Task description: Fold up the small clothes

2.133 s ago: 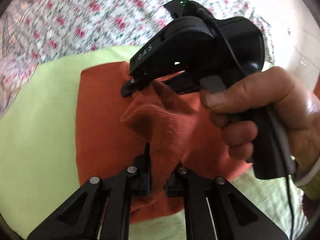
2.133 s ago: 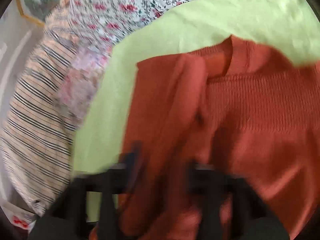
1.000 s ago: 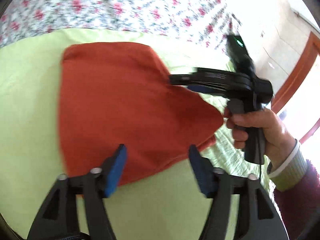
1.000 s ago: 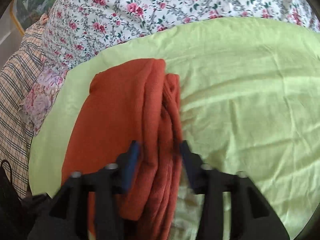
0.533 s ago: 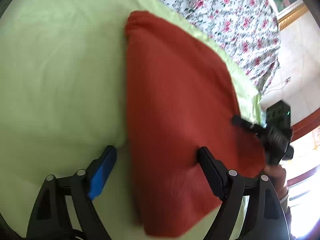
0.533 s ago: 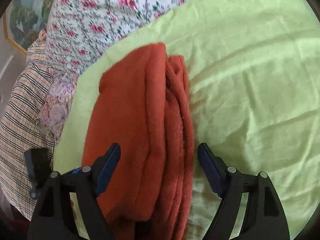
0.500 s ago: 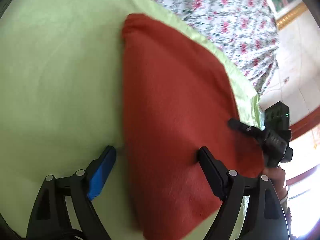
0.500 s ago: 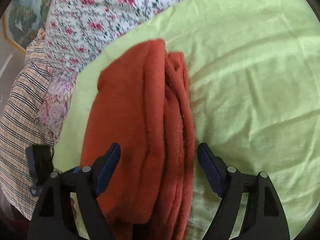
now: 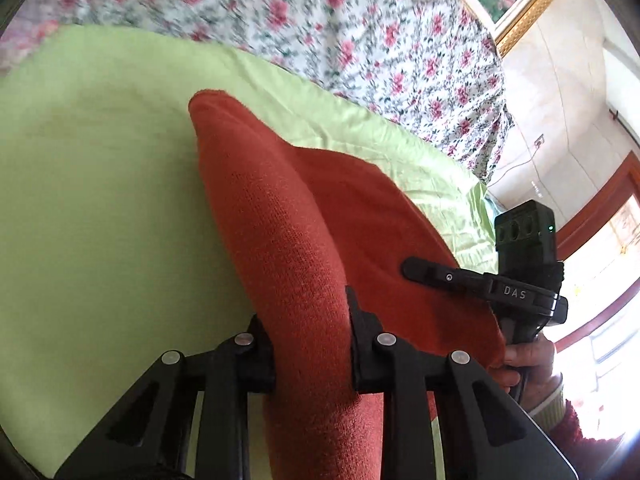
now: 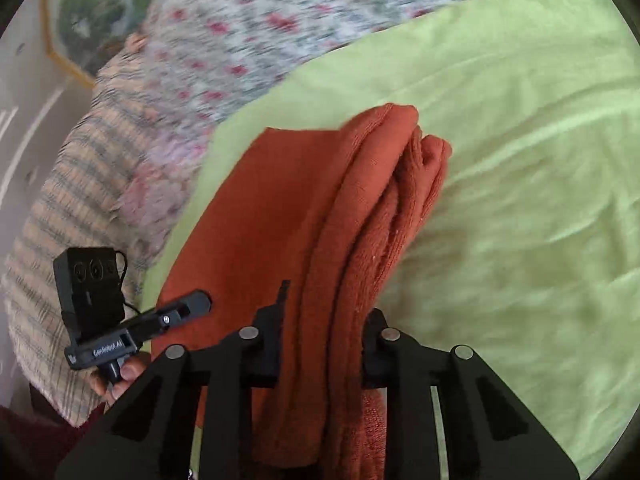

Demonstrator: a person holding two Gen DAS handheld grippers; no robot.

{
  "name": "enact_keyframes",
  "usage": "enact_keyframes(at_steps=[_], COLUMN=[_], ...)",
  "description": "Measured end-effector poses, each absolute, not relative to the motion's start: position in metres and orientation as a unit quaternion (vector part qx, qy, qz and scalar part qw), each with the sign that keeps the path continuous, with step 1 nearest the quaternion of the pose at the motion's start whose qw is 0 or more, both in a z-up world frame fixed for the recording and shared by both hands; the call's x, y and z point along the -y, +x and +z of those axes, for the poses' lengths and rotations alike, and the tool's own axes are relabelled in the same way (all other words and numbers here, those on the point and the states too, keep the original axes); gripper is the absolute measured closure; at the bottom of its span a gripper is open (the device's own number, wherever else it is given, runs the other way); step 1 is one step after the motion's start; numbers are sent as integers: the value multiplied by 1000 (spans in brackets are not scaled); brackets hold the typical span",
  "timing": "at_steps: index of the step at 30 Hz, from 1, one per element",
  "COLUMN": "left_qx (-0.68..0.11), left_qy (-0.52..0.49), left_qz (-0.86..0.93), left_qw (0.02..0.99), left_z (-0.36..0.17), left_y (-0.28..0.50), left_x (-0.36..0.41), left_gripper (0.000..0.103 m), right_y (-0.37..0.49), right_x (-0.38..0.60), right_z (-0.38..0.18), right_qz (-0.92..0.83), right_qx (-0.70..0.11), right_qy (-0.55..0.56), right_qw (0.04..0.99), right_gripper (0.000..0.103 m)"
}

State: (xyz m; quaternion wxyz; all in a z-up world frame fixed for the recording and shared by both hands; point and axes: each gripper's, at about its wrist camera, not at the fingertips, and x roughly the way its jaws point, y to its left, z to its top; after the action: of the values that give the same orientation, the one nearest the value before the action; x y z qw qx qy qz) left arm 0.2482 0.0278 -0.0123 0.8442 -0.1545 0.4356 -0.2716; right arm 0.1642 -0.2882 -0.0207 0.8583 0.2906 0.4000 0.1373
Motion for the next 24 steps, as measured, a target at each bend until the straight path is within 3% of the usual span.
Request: enact_keyframes(at_steps=[5,11,14,17,24], left_qx=[-440,-479,-474,-463,-439], left_qy=[-134,-156,-160,-135,-111], left_qz=[-252,-215,-197,-181,-151], left_qw=[852,837,843,857,879], left_z=[-9,-55,-59,-51,-34], left_y=[208,195,185,173,130], left_x=[-73,-104,-108,-107,-121], left_gripper=[78,75,68,63,60], right_y=[156,152,148,143,125], right_x=[236,211,212,214,216], right_z=[-38,-66,-70,-65,-25], right_qz=[171,140,121,91,43], right_qx=[-401,-430,-433,-436,-385], right_qy=[307,293,291,285,251], right_qw=[846,842,845,849,887], right_gripper=[77,77,71,57,56])
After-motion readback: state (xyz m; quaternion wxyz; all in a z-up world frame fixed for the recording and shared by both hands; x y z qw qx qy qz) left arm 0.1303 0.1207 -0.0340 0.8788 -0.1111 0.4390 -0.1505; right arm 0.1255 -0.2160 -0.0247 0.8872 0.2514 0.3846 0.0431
